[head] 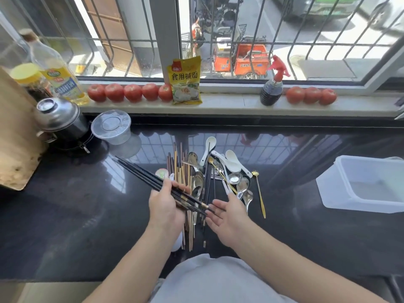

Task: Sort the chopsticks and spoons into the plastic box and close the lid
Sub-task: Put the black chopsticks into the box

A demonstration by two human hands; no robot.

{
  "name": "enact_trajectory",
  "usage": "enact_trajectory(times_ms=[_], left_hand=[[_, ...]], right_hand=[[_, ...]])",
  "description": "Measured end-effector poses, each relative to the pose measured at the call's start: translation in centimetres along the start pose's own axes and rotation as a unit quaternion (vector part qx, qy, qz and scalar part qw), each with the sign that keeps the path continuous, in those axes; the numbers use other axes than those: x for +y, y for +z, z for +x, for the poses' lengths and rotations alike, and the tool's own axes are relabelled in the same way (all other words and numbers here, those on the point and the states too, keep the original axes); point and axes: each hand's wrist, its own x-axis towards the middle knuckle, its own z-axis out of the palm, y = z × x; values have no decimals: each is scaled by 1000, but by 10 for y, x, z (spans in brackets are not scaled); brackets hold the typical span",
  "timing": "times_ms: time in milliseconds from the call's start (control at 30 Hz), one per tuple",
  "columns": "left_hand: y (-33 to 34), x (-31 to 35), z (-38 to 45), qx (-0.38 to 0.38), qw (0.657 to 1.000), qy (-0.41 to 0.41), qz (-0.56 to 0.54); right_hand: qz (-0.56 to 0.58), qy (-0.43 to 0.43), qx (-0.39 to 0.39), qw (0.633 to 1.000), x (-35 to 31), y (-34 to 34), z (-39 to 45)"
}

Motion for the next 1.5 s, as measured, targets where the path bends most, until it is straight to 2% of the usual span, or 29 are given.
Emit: enact_trajectory(times_ms=[167, 200, 267, 300, 333, 400, 467, 533, 600, 700, 833, 1000, 1167, 1333, 1467, 1500], left_hand=[[9, -45, -28, -29, 987, -9, 155], [5, -41, -25, -35, 988, -15, 150], [-12, -25, -11, -40, 991, -29, 128], [-25, -16, -4, -29, 990, -31, 132], [-39, -9, 0, -12, 989, -36, 144], [-67, 1, 1, 30, 985, -54, 162], [-87, 6, -2, 61, 983, -68, 160], [-99, 7, -4, 79, 982, -80, 152], [-106, 3, -6, 82, 982, -85, 150], [-108, -3, -12, 72, 980, -86, 164], [-110, -5, -20, 54, 976, -84, 194], [-112, -7, -23, 67, 978, -100, 170], [-110, -12, -26, 66, 975, -117, 175], [-107, -12, -27, 55, 974, -119, 183], [-110, -16, -21, 58, 974, -128, 175], [-111, -17, -20, 56, 974, -129, 178]], right_hand=[[-49, -21, -89, 995, 17, 22, -2], [-84, -28, -92, 992, 17, 19, 1], [-228, -59, -67, 970, 15, 4, 19], [-333, -96, -30, 937, 15, -8, 33], [-438, -131, 19, 889, 13, -20, 46], [-574, -162, 77, 799, 9, -36, 66], [-634, -186, 86, 746, 6, -33, 73], [-657, -214, 91, 717, 5, -17, 77], [-660, -224, 102, 710, 6, 4, 83], [-647, -195, 132, 726, 3, 26, 90], [-651, -186, 137, 723, -6, 30, 96], [-665, -176, 144, 712, -7, 26, 97], [-697, -223, 161, 662, 3, 23, 99], [-696, -222, 154, 665, 6, 14, 96], [-718, -235, 155, 636, 20, -3, 93], [-712, -230, 157, 644, 19, -4, 94]])
